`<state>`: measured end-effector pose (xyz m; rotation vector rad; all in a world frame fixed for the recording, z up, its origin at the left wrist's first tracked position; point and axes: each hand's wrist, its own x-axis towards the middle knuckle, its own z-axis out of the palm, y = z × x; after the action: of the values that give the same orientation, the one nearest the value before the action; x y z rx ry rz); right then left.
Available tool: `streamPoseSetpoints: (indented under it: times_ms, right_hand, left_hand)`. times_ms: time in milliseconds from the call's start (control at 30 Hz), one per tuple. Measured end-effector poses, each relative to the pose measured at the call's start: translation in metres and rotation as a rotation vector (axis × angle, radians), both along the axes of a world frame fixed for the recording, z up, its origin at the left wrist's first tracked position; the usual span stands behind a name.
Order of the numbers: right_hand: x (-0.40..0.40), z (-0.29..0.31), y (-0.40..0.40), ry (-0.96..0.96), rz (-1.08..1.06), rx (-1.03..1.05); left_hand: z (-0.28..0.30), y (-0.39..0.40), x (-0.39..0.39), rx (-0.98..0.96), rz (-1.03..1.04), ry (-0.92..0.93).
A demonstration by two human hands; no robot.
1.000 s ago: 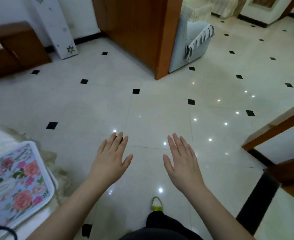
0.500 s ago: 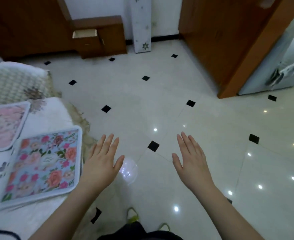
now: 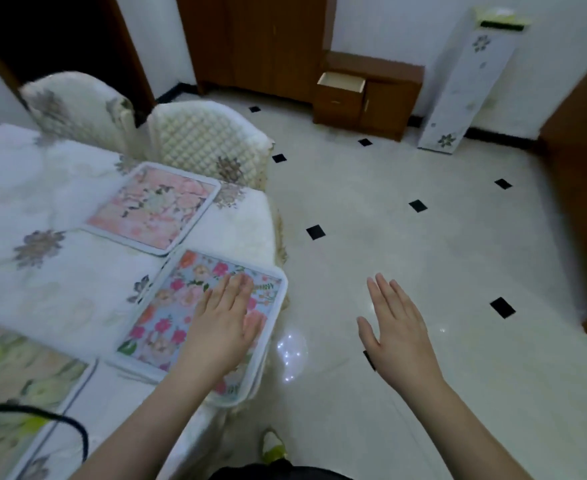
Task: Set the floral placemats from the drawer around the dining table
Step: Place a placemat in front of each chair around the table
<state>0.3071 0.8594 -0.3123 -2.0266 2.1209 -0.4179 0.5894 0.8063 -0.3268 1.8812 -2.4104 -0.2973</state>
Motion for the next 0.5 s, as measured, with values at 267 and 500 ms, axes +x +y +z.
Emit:
streamPoseSetpoints:
  times_ms: [267, 500]
  right_hand:
    - [0.069, -0.009, -0.1, 0.01, 0.262, 0.031]
    - [0.125, -0.034, -0.171, 0.022, 0.587, 0.114]
  left_hand:
    - [-0.017, -0.022, 0.068, 0.07, 0.22, -0.047]
    - [-0.039, -0.02, 0.102, 0.126, 0.473, -0.093]
